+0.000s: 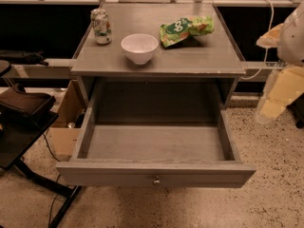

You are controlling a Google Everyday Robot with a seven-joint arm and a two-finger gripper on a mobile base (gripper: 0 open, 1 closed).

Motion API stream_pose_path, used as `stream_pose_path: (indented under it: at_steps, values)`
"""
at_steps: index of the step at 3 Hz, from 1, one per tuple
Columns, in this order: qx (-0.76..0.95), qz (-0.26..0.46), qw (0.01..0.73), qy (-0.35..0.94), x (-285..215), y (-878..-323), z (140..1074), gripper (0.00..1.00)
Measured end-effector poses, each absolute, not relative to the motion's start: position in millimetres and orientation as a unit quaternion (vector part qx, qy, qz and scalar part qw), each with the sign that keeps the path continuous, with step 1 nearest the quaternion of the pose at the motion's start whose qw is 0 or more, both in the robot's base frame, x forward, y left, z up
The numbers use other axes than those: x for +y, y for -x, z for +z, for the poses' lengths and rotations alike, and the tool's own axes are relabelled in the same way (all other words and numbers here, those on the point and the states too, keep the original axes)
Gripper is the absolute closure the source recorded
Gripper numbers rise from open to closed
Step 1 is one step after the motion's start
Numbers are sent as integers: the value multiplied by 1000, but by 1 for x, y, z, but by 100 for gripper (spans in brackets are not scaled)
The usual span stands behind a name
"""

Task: Place 7up can into top drawer

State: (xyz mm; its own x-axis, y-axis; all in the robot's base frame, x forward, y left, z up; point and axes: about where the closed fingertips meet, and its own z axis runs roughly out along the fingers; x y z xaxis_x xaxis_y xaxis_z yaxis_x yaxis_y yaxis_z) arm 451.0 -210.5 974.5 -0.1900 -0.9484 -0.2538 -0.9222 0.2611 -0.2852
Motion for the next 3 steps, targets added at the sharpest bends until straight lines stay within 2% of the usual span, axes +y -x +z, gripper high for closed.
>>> stream_pose_path:
  at_steps: [1,3]
  values:
    - [761,-9,267,592,-197,-478,970,0]
    - [712,95,463,520,-145,-563,981,0]
